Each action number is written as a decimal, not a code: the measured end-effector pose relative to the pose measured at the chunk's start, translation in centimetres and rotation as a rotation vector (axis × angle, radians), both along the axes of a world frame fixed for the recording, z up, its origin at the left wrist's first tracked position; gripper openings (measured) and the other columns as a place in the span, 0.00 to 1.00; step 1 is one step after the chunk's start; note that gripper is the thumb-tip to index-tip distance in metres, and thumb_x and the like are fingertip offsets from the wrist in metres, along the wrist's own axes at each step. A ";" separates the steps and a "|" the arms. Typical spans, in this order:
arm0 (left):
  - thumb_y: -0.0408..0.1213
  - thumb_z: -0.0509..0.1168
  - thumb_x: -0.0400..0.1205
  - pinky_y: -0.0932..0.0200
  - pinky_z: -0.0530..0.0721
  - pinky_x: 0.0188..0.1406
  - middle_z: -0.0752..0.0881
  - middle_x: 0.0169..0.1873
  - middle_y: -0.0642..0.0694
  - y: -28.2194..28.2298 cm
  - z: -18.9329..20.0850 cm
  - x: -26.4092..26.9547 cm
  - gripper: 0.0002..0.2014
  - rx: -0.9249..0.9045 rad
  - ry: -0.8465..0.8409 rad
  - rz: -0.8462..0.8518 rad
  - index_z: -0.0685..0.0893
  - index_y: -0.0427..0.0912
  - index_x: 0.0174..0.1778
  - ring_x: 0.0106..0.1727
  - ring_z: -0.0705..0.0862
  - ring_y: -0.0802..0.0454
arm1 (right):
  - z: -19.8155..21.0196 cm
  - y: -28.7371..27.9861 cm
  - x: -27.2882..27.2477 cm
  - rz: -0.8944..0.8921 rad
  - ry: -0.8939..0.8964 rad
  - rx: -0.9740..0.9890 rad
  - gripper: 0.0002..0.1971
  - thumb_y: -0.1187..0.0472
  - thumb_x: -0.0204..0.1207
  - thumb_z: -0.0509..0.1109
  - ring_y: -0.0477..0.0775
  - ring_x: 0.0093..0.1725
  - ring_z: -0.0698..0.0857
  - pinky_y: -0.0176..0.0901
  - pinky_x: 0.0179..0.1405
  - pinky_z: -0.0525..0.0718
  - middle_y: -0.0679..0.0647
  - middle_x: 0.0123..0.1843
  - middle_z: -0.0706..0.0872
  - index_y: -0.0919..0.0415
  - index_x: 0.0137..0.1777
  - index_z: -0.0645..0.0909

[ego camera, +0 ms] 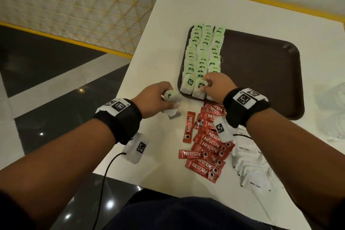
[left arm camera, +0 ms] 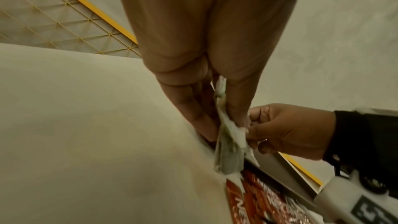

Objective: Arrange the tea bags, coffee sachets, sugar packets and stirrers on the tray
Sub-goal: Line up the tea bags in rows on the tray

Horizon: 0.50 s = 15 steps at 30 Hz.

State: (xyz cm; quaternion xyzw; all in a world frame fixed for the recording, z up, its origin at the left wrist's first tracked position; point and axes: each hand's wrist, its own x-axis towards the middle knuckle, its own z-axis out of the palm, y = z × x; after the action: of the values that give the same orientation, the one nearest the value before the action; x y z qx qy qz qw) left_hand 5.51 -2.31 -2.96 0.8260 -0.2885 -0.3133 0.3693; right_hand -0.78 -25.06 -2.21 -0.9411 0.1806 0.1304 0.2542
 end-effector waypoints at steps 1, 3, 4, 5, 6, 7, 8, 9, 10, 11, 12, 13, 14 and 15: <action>0.41 0.78 0.75 0.72 0.80 0.34 0.84 0.43 0.51 -0.4 0.1 0.1 0.13 -0.026 0.020 0.021 0.80 0.44 0.45 0.41 0.83 0.56 | -0.2 -0.2 0.2 -0.004 -0.007 -0.011 0.15 0.58 0.80 0.70 0.50 0.47 0.75 0.41 0.47 0.71 0.48 0.43 0.76 0.62 0.63 0.81; 0.42 0.77 0.76 0.61 0.87 0.42 0.86 0.45 0.49 -1.1 0.1 0.4 0.12 -0.067 0.076 0.058 0.81 0.44 0.47 0.45 0.86 0.52 | -0.7 -0.7 0.3 -0.038 -0.010 0.008 0.15 0.58 0.77 0.73 0.50 0.47 0.76 0.41 0.47 0.72 0.49 0.44 0.77 0.60 0.62 0.81; 0.42 0.77 0.76 0.55 0.89 0.46 0.87 0.45 0.48 -1.4 0.1 0.5 0.13 -0.086 0.109 0.075 0.81 0.44 0.48 0.47 0.87 0.50 | -0.9 -0.9 0.2 -0.063 -0.012 0.034 0.14 0.58 0.76 0.74 0.50 0.46 0.78 0.41 0.45 0.73 0.48 0.44 0.78 0.59 0.61 0.81; 0.42 0.77 0.76 0.50 0.89 0.50 0.88 0.46 0.48 -1.7 0.1 0.5 0.13 -0.104 0.141 0.093 0.81 0.44 0.49 0.49 0.88 0.49 | -1.1 -1.0 0.2 -0.089 -0.019 0.067 0.14 0.57 0.75 0.75 0.51 0.45 0.79 0.41 0.43 0.73 0.48 0.43 0.79 0.58 0.59 0.81; 0.42 0.77 0.76 0.46 0.89 0.53 0.89 0.47 0.47 -1.9 -0.1 0.6 0.14 -0.116 0.167 0.113 0.81 0.45 0.50 0.50 0.89 0.47 | -1.2 -1.2 0.1 -0.109 -0.029 0.097 0.15 0.57 0.74 0.76 0.52 0.45 0.81 0.41 0.41 0.74 0.48 0.43 0.80 0.56 0.59 0.80; 0.43 0.78 0.76 0.43 0.88 0.55 0.90 0.48 0.47 -2.1 -0.3 0.6 0.15 -0.123 0.187 0.132 0.81 0.45 0.52 0.51 0.89 0.47 | -1.2 -1.3 -0.1 -0.118 -0.047 0.112 0.16 0.56 0.74 0.76 0.52 0.45 0.81 0.41 0.40 0.74 0.49 0.44 0.81 0.55 0.59 0.79; 0.43 0.78 0.75 0.41 0.87 0.57 0.91 0.48 0.46 -2.4 -0.4 0.6 0.16 -0.131 0.203 0.150 0.81 0.44 0.53 0.52 0.89 0.46 | -1.0 -1.4 -0.2 -0.117 -0.072 0.106 0.17 0.54 0.74 0.76 0.52 0.46 0.81 0.41 0.41 0.74 0.50 0.46 0.81 0.55 0.60 0.77; 0.43 0.78 0.75 0.40 0.87 0.58 0.91 0.47 0.46 -2.7 -0.4 0.6 0.17 -0.140 0.213 0.166 0.81 0.43 0.54 0.52 0.90 0.46 | -0.7 -1.5 -0.4 -0.114 -0.105 0.091 0.18 0.52 0.75 0.75 0.51 0.46 0.80 0.42 0.42 0.73 0.51 0.48 0.80 0.54 0.61 0.77; 0.42 0.79 0.75 0.40 0.86 0.58 0.92 0.47 0.46 -3.1 -0.5 0.5 0.17 -0.149 0.223 0.180 0.82 0.43 0.55 0.51 0.90 0.46 | -0.2 -1.6 -0.6 -0.116 -0.142 0.088 0.17 0.50 0.76 0.74 0.50 0.46 0.80 0.43 0.42 0.74 0.50 0.49 0.80 0.54 0.61 0.77; 0.42 0.79 0.74 0.41 0.87 0.57 0.92 0.46 0.47 -3.5 -0.5 0.4 0.17 -0.161 0.237 0.192 0.82 0.43 0.54 0.51 0.90 0.47 | 0.3 -1.6 -0.9 -0.127 -0.177 0.115 0.15 0.48 0.77 0.72 0.48 0.45 0.80 0.43 0.41 0.75 0.50 0.48 0.81 0.54 0.59 0.78; 0.41 0.79 0.74 0.44 0.87 0.55 0.93 0.45 0.48 -3.9 -0.5 0.4 0.16 -0.175 0.253 0.200 0.83 0.45 0.53 0.50 0.91 0.48 | 0.8 -1.6 -1.1 -0.141 -0.197 0.172 0.14 0.46 0.78 0.71 0.47 0.43 0.80 0.42 0.40 0.77 0.51 0.47 0.82 0.54 0.56 0.80; 0.40 0.80 0.74 0.49 0.88 0.52 0.93 0.44 0.50 -4.3 -0.4 0.2 0.15 -0.186 0.259 0.197 0.83 0.46 0.52 0.49 0.91 0.52 | 1.3 -1.5 -1.4 -0.146 -0.199 0.246 0.14 0.46 0.78 0.71 0.45 0.41 0.80 0.39 0.39 0.78 0.51 0.45 0.83 0.55 0.53 0.81; 0.40 0.80 0.73 0.53 0.87 0.49 0.92 0.43 0.52 -4.8 -0.3 0.1 0.14 -0.189 0.255 0.188 0.83 0.48 0.51 0.47 0.91 0.56 | 1.6 -1.4 -1.6 -0.137 -0.189 0.323 0.13 0.45 0.78 0.71 0.44 0.40 0.80 0.37 0.38 0.79 0.53 0.45 0.85 0.55 0.51 0.82; 0.40 0.80 0.73 0.53 0.87 0.48 0.92 0.42 0.52 -5.3 -0.2 0.0 0.14 -0.191 0.246 0.177 0.84 0.48 0.50 0.46 0.91 0.56 | 1.9 -1.3 -1.9 -0.122 -0.175 0.392 0.13 0.46 0.77 0.72 0.45 0.38 0.81 0.36 0.37 0.80 0.55 0.45 0.86 0.56 0.50 0.83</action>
State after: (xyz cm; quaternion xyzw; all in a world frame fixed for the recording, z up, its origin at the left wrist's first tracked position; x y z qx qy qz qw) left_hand 5.55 -7.61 -3.15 0.7647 -0.1958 -0.3496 0.5047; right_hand -2.65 -26.35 -0.30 -0.8688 0.1859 0.0654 0.4542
